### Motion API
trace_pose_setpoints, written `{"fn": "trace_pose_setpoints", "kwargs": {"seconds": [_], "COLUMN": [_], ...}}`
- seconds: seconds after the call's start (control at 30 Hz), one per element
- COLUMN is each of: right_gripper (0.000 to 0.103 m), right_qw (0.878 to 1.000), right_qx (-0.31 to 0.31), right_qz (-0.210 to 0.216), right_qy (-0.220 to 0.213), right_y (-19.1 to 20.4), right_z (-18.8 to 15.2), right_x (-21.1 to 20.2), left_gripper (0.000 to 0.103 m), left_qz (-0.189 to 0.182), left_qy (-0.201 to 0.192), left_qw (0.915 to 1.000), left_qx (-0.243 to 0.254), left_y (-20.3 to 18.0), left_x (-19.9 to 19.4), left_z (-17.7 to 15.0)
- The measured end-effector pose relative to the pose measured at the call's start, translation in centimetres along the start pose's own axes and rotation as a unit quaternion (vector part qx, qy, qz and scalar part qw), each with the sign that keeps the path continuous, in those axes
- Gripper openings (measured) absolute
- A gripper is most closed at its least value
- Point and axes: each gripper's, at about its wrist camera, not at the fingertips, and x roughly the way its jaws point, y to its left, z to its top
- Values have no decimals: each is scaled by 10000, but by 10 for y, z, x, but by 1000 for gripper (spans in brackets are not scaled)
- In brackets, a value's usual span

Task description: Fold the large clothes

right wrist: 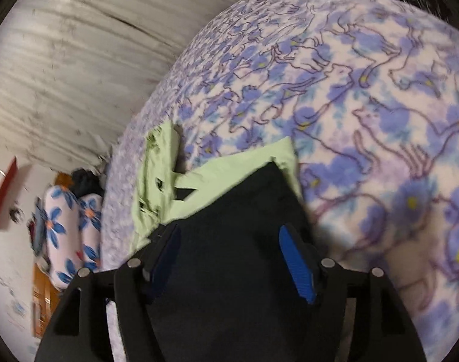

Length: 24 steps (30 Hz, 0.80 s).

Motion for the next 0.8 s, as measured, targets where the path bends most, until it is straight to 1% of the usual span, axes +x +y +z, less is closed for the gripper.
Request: {"fn": "trace_pose_setpoints", "kwargs": {"seconds": [0.07, 0.13, 0.17, 0.23, 0.33, 0.47, 0.57, 0.6, 0.67, 0.7, 0.73, 0.77, 0.8], "right_gripper": [68, 68, 68, 68, 68, 68, 68, 68, 68, 68, 68, 68, 68], "right_qw": [9991, 9975, 9965, 9948, 9932, 9917, 9895, 9886, 9879, 9878, 9879, 9880, 9883], "right_qx": [-305, -560, -658, -815, -883, -908, -1044, -1099, -1141, -1145, -1145, -1140, -1132], "right_qz": [-275, -431, -501, -592, -734, -854, -943, -982, -1007, -1012, -1001, -999, -977], "right_qy": [39, 95, 116, 135, 187, 318, 327, 314, 306, 291, 296, 301, 285], "right_y": [-1, -1, 0, 1, -2, -4, 0, 2, 5, 5, 5, 5, 4], "right_z": [-2, -4, -3, -2, 4, 10, 11, 11, 11, 12, 12, 12, 12], "right_x": [2, 6, 10, 17, 34, 58, 67, 70, 72, 73, 73, 73, 73], "left_gripper": [68, 70, 72, 73, 73, 73, 73, 73, 73, 73, 73, 73, 73], "left_qz": [-75, -94, 1, 294, 688, 1075, 1276, 1326, 1376, 1366, 1278, 1071, 871], "left_qy": [166, 242, 237, 155, 249, 410, 380, 365, 338, 316, 302, 298, 314], "left_qw": [9987, 9959, 9935, 9892, 9843, 9772, 9716, 9709, 9730, 9767, 9811, 9876, 9918], "left_qx": [481, 861, 1114, 1426, 1607, 1785, 1957, 1959, 1820, 1625, 1420, 1105, 880], "left_y": [-7, -13, -17, -20, -20, -18, -20, -21, -18, -14, -10, -3, 1], "left_x": [-3, -8, -8, -6, 12, 39, 54, 59, 69, 72, 74, 74, 74], "left_z": [-10, -19, -23, -26, -19, -3, 7, 12, 24, 32, 39, 47, 51]}}
